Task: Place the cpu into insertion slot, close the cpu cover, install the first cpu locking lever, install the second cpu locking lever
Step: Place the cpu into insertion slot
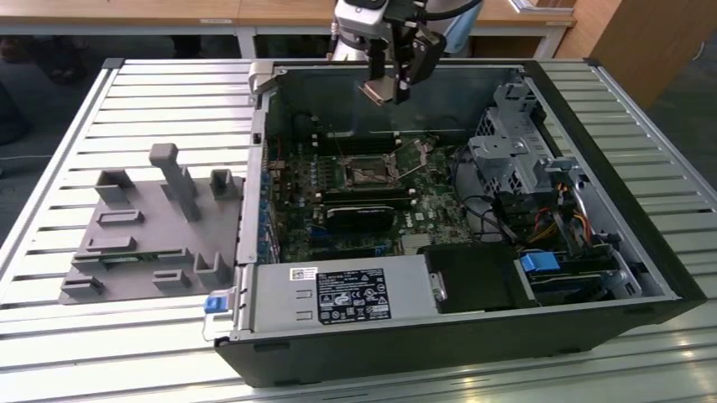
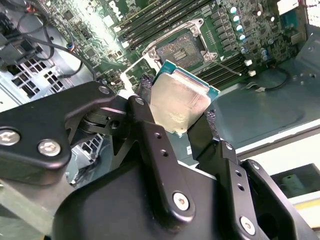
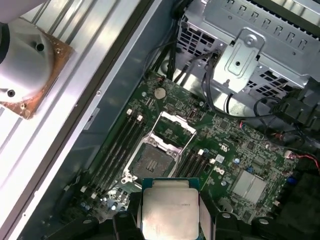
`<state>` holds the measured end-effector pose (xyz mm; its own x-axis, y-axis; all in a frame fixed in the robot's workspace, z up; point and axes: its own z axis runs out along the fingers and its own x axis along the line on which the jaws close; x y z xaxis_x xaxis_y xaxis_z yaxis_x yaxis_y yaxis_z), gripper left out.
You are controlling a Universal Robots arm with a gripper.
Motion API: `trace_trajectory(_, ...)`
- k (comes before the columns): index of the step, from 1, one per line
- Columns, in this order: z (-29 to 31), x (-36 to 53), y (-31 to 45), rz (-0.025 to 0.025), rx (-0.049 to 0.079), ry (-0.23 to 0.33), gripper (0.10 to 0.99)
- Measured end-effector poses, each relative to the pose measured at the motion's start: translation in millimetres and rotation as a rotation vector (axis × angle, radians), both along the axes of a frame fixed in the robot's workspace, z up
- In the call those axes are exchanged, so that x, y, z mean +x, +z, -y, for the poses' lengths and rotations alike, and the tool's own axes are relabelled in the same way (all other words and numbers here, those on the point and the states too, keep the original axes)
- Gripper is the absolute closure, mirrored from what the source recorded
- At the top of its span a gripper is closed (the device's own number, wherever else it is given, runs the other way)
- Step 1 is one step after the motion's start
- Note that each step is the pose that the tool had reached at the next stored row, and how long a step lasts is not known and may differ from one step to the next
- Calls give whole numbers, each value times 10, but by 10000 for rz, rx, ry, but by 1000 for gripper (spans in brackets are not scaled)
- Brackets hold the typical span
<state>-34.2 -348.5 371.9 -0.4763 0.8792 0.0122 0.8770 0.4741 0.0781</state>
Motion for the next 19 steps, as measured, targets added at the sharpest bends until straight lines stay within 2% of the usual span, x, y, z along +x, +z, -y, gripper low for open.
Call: trace_trajectory(19,-24,0,-15,0,-16,-1985,545)
